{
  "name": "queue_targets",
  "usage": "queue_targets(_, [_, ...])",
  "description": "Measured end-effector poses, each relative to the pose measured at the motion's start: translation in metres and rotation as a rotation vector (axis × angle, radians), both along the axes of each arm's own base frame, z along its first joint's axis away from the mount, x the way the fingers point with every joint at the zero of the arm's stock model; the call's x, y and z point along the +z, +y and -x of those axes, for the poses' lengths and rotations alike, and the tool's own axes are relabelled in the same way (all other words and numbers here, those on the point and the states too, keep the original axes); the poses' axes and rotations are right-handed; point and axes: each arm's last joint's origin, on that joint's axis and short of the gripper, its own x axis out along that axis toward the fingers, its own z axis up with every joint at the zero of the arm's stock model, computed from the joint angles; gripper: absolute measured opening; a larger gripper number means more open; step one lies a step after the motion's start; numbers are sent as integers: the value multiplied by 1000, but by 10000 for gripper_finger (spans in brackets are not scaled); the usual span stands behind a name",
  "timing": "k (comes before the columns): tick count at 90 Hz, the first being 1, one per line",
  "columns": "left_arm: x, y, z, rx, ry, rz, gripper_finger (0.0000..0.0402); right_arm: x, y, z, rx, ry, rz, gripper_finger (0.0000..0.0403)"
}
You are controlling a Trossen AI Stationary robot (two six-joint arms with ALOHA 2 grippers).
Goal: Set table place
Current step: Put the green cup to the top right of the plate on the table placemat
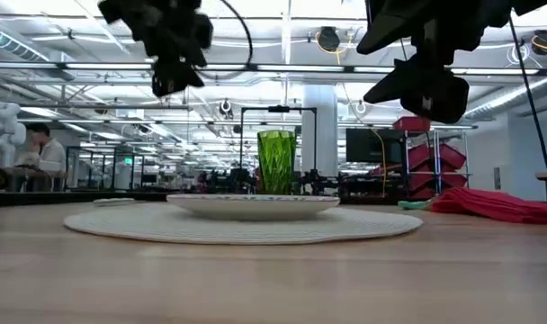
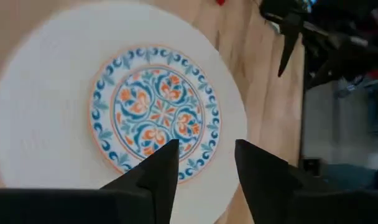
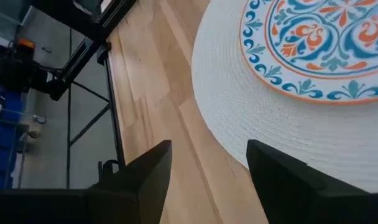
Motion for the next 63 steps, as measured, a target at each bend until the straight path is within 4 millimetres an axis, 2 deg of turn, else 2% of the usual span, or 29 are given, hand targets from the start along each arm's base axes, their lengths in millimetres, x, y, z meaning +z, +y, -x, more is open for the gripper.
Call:
queue_targets(11, [13,-16,9,-38,-53,-74,141,0,-2,-1,12,8,-28,196])
queue_targets(30, [24,-45,32,-147,-108,-88,141,2,-14,-7,8,21,-90,196])
queue_targets(48, [8,-53,62,-49,-141,-103,141,23,-34,-22,9,-57,7,196])
queue_targets(63, [-10,-52,63,90,-182,-27,141,46,-55,-33,52,-55,134,196])
